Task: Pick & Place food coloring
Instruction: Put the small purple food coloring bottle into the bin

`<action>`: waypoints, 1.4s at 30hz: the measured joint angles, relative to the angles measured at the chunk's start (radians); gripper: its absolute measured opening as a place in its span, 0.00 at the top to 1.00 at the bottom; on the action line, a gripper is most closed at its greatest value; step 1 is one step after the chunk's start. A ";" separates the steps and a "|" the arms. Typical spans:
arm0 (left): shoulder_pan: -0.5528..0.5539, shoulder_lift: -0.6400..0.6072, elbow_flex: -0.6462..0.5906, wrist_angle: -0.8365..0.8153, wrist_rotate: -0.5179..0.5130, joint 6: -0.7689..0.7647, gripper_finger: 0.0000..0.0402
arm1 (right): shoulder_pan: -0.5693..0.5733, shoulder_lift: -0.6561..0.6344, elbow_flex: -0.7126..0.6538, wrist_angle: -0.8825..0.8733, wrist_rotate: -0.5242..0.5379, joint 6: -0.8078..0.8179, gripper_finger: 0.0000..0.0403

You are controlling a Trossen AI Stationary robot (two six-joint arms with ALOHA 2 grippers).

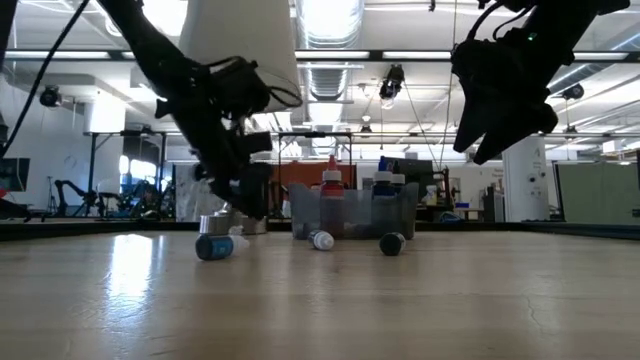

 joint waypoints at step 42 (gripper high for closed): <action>-0.032 0.108 0.151 -0.432 -0.004 -0.729 0.77 | 0.000 0.000 0.000 -0.046 0.034 -0.055 0.36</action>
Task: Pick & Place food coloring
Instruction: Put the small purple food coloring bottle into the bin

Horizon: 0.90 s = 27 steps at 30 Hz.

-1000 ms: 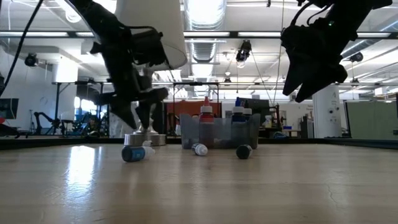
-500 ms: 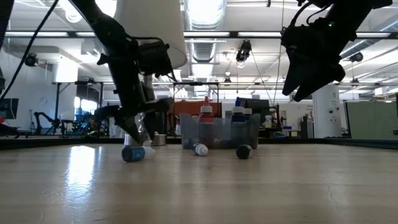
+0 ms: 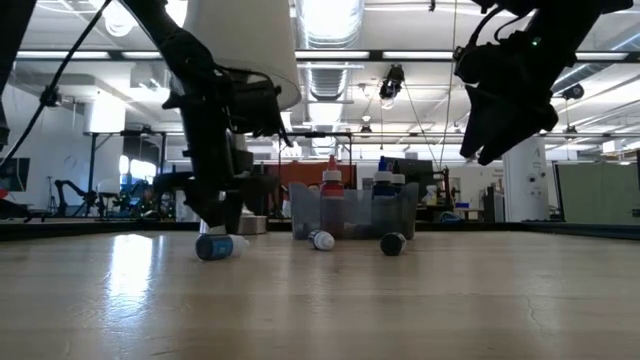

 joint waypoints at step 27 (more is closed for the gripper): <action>-0.086 0.022 0.391 0.406 -0.084 0.423 0.89 | 0.002 -0.044 0.000 -0.040 0.006 0.018 0.37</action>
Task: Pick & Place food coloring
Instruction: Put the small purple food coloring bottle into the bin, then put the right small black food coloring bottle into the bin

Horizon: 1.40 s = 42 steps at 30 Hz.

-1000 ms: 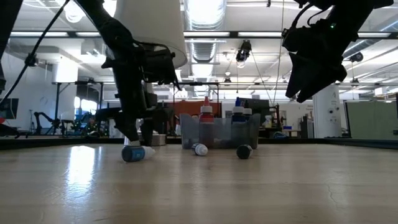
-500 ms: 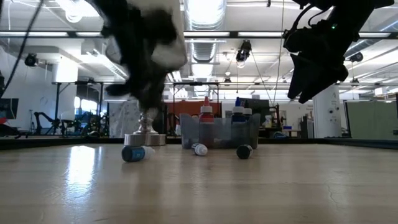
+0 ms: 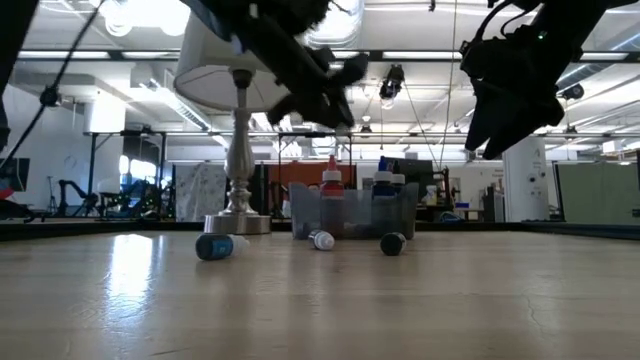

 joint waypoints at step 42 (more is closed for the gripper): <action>-0.692 -0.434 -0.377 -0.413 -0.051 -0.592 0.54 | 0.052 0.655 0.408 0.165 -0.347 -1.365 0.41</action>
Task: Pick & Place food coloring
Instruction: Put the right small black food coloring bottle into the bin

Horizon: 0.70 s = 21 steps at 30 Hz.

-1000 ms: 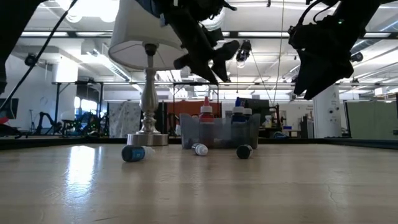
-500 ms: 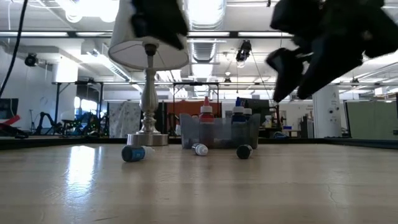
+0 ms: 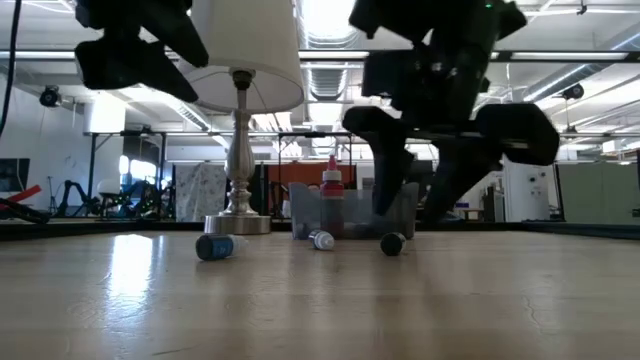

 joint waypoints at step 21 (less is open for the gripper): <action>-0.047 -0.003 0.003 0.002 -0.162 0.003 0.54 | -0.106 0.150 0.112 -0.135 -0.117 -0.139 0.65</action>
